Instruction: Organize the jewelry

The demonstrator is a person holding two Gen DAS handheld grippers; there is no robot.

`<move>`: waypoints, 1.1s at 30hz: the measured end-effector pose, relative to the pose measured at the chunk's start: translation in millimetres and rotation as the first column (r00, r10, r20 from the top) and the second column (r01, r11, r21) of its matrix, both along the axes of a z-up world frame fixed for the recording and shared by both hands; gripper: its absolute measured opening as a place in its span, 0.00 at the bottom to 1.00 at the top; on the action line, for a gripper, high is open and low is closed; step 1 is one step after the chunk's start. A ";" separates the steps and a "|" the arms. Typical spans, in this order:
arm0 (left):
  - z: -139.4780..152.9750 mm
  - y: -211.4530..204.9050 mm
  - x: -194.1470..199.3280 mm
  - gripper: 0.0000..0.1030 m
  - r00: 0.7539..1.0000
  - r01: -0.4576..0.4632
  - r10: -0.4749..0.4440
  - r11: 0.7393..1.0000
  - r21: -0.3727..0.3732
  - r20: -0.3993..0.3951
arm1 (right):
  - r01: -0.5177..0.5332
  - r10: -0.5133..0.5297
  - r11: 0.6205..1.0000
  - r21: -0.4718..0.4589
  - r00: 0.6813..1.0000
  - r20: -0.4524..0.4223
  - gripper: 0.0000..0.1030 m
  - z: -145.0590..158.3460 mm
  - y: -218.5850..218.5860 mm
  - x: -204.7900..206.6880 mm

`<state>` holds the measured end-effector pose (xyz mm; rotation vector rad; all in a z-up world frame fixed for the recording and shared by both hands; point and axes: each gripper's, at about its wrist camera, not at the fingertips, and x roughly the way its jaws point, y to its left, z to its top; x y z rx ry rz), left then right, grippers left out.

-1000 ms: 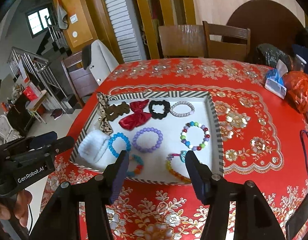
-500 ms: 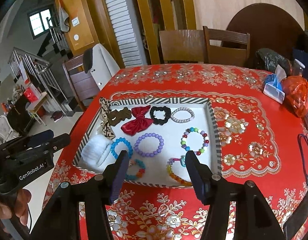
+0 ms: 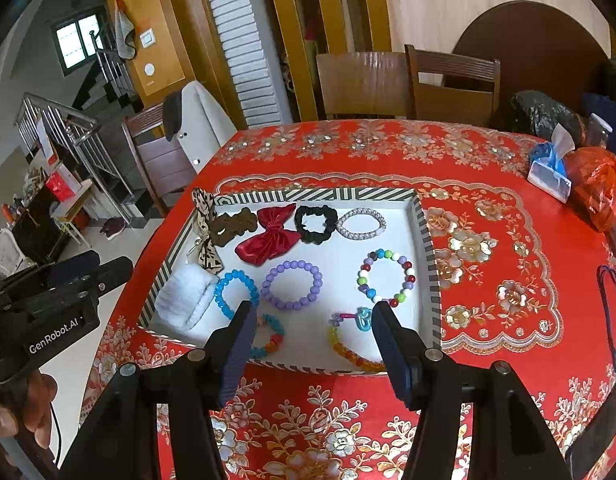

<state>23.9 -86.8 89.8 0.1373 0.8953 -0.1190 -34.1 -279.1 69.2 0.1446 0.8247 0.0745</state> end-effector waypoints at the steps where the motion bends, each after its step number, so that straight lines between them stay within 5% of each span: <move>1: -0.3 -0.5 0.2 0.46 1.000 -0.002 0.002 1.000 0.002 0.002 | 0.000 0.000 1.000 0.001 1.000 0.000 0.56 -0.4 -0.3 0.4; 33: -10.4 -7.2 11.6 0.46 1.000 -0.022 0.022 0.999 0.031 -0.001 | -0.013 0.013 1.000 -0.011 0.999 -0.050 0.60 -11.8 -4.6 19.6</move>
